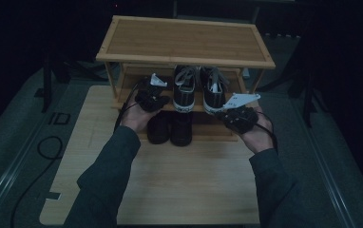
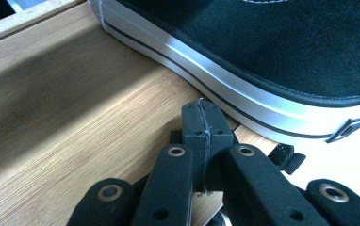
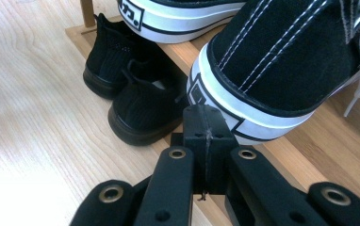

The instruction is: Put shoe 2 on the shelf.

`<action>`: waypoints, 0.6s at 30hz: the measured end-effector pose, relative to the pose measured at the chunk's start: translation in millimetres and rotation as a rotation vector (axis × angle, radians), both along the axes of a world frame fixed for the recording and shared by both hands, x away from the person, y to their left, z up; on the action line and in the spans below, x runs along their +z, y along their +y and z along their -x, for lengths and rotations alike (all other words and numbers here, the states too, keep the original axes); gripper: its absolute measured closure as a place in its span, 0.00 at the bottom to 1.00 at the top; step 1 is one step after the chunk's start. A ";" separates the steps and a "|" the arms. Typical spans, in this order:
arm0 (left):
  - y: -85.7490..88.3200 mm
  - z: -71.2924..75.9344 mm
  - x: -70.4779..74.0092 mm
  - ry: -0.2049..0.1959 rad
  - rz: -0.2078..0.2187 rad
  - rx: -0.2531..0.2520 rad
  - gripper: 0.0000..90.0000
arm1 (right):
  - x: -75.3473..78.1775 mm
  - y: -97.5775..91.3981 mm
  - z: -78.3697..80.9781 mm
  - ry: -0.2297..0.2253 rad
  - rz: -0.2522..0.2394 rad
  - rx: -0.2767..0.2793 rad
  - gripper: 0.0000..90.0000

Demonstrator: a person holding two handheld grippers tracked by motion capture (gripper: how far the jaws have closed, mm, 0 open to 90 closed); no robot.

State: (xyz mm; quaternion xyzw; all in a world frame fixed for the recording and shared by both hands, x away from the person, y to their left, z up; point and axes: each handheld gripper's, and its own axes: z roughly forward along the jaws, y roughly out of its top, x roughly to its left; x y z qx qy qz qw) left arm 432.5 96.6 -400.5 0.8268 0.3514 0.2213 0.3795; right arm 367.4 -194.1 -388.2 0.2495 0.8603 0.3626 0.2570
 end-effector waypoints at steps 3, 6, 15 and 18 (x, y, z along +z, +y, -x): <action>0.0 0.1 -0.1 0.000 0.001 0.001 1.00 | 1.1 0.3 -0.2 -0.001 -0.005 0.000 1.00; 0.0 0.1 0.0 0.000 0.001 0.001 1.00 | 1.4 1.8 -0.2 0.000 -0.007 0.000 1.00; 0.4 -0.2 -0.1 0.003 0.003 0.000 1.00 | 1.8 8.2 -1.5 -0.004 -0.015 0.009 1.00; 0.3 -0.2 -0.1 0.002 0.004 0.000 1.00 | 1.5 10.7 -2.2 -0.002 -0.015 0.013 1.00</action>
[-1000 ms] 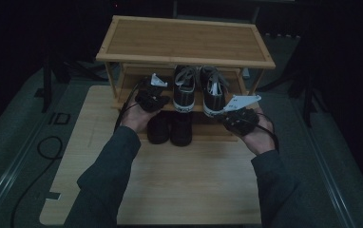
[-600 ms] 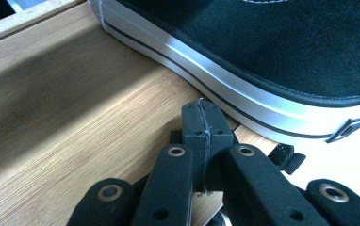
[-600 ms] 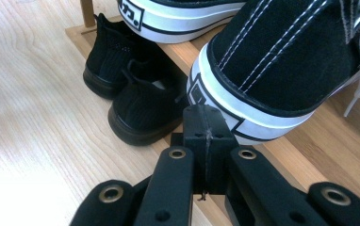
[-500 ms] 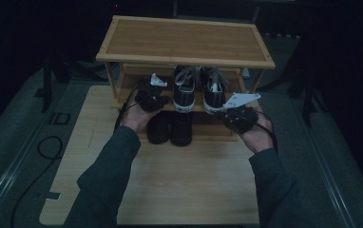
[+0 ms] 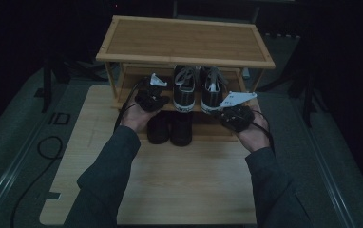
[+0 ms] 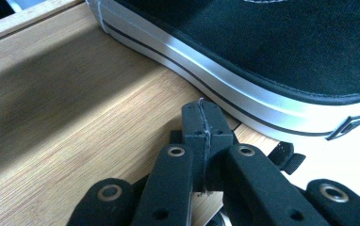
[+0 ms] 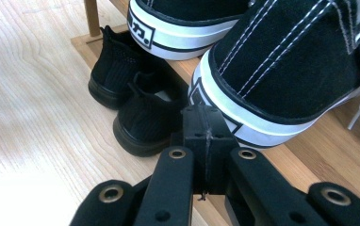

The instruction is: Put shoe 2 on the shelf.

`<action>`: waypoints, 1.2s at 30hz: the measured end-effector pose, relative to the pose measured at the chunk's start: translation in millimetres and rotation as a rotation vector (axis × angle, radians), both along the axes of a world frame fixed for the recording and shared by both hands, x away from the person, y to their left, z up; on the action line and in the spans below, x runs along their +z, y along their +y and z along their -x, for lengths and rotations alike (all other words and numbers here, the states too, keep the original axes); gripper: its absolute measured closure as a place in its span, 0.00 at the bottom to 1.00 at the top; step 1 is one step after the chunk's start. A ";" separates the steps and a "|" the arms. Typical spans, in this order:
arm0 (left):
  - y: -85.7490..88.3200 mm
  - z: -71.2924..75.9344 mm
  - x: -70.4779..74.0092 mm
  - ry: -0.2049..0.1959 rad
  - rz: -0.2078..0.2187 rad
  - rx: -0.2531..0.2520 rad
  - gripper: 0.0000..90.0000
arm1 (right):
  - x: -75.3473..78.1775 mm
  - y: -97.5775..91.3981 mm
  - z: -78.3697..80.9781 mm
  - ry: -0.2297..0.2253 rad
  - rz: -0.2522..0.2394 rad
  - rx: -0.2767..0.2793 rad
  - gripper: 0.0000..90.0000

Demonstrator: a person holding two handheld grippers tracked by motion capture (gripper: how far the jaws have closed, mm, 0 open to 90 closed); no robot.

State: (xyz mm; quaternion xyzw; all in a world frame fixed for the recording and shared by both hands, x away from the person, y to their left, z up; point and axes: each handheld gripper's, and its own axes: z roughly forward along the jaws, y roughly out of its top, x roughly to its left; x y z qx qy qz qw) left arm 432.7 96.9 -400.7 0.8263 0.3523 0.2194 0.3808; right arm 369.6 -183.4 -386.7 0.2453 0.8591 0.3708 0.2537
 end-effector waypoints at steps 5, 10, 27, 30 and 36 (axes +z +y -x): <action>0.5 -0.3 -0.1 0.002 0.002 -0.002 1.00 | -0.2 6.4 -1.2 0.003 -0.001 0.011 1.00; 0.8 -0.5 -0.1 0.002 0.004 -0.003 1.00 | -1.1 10.0 -2.8 0.008 0.006 0.017 1.00; 0.8 -0.2 -0.4 0.004 0.009 -0.002 1.00 | -8.3 19.3 -7.7 0.003 0.017 -0.005 1.00; 0.5 -0.1 -0.3 0.003 0.007 0.002 1.00 | -6.7 22.3 -8.8 0.001 0.032 -0.001 1.00; 0.0 0.0 0.0 0.003 0.005 0.003 1.00 | -6.8 22.7 -8.6 0.002 0.042 -0.001 1.00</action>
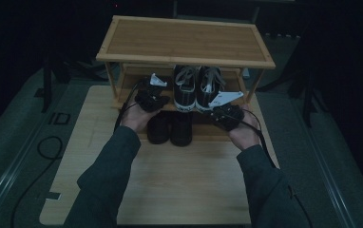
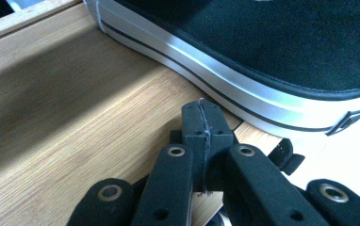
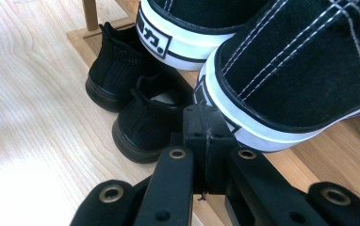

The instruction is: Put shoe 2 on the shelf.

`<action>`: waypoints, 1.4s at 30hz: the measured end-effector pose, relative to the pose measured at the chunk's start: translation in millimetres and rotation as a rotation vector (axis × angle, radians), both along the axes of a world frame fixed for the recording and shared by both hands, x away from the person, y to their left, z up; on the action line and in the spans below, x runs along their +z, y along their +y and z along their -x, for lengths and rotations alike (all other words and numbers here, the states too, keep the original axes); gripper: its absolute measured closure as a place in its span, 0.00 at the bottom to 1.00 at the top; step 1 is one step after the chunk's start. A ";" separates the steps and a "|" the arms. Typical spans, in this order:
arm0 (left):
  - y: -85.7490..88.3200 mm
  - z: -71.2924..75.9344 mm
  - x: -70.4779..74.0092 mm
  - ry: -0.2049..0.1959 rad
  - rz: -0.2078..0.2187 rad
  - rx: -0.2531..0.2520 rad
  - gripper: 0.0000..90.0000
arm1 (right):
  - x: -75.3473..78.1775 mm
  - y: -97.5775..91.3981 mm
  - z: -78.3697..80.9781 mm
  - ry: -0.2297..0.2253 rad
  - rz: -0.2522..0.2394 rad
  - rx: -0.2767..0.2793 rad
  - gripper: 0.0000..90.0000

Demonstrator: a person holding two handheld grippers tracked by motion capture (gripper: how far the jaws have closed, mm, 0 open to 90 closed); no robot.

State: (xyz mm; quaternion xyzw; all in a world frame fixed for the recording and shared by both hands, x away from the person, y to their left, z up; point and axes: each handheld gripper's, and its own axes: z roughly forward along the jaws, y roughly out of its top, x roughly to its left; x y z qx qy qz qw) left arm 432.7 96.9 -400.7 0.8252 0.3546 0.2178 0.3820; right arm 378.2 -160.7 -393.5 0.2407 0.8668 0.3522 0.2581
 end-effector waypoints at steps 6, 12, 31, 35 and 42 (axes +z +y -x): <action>0.0 0.7 -0.4 -0.002 0.005 0.004 1.00 | -2.2 0.0 1.3 0.000 0.002 -0.001 1.00; -0.6 1.2 -0.2 -0.006 0.002 0.008 1.00 | -7.0 -10.8 5.3 0.015 -0.036 0.001 0.99; 1.3 2.3 1.5 -0.016 -0.018 0.031 1.00 | -20.1 -24.4 11.9 0.045 -0.034 0.001 0.98; 4.2 3.3 3.8 -0.019 -0.012 0.032 0.99 | -25.1 -24.3 12.0 0.056 -0.031 0.005 0.98; 10.1 6.0 5.5 -0.017 0.003 0.035 0.98 | -38.9 -24.7 12.2 0.083 -0.031 0.005 0.98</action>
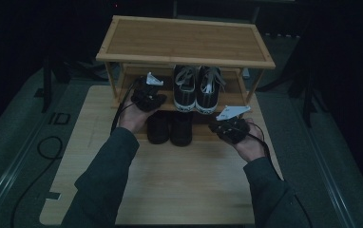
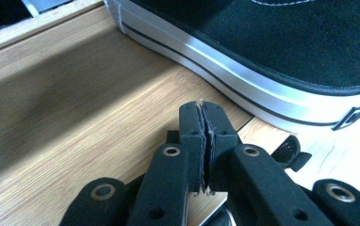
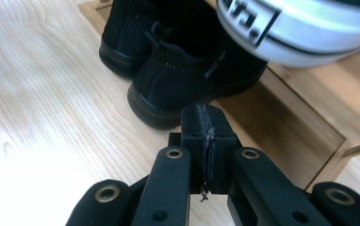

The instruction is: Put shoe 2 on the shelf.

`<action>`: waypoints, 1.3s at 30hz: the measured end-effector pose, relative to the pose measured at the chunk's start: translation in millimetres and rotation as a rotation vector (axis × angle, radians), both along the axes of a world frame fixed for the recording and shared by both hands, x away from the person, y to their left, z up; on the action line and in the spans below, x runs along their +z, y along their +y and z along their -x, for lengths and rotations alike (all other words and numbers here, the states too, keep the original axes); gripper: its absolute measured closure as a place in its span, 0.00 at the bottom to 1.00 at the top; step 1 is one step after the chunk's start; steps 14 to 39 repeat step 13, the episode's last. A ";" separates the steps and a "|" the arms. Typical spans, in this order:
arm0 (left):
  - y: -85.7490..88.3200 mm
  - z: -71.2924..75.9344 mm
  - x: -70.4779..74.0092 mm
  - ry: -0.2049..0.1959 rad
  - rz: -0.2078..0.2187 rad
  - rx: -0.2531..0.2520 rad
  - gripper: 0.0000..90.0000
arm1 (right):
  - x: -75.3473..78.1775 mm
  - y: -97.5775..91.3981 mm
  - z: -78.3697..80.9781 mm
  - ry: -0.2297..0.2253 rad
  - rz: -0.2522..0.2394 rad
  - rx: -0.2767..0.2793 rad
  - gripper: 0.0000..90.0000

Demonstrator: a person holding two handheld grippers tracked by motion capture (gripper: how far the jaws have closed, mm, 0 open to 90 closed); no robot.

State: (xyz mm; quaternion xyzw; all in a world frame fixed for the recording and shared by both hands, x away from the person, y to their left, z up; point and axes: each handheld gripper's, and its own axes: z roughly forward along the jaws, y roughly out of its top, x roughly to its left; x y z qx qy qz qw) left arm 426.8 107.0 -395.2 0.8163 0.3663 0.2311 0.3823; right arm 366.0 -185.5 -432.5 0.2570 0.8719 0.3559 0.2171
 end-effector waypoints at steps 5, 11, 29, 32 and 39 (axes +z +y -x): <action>6.3 3.6 1.7 -0.006 0.002 0.000 0.98 | -8.9 -2.3 0.5 0.021 -0.001 -0.005 0.98; 15.9 12.3 -0.1 0.006 0.032 -0.019 0.96 | -17.1 -6.5 1.5 0.043 -0.003 -0.019 0.98; 19.2 15.0 -2.2 0.004 0.019 -0.017 0.95 | -19.3 -8.0 1.0 0.044 -0.001 -0.016 0.98; 19.2 15.0 -2.2 0.004 0.019 -0.017 0.95 | -19.3 -8.0 1.0 0.044 -0.001 -0.016 0.98; 19.2 15.0 -2.2 0.004 0.019 -0.017 0.95 | -19.3 -8.0 1.0 0.044 -0.001 -0.016 0.98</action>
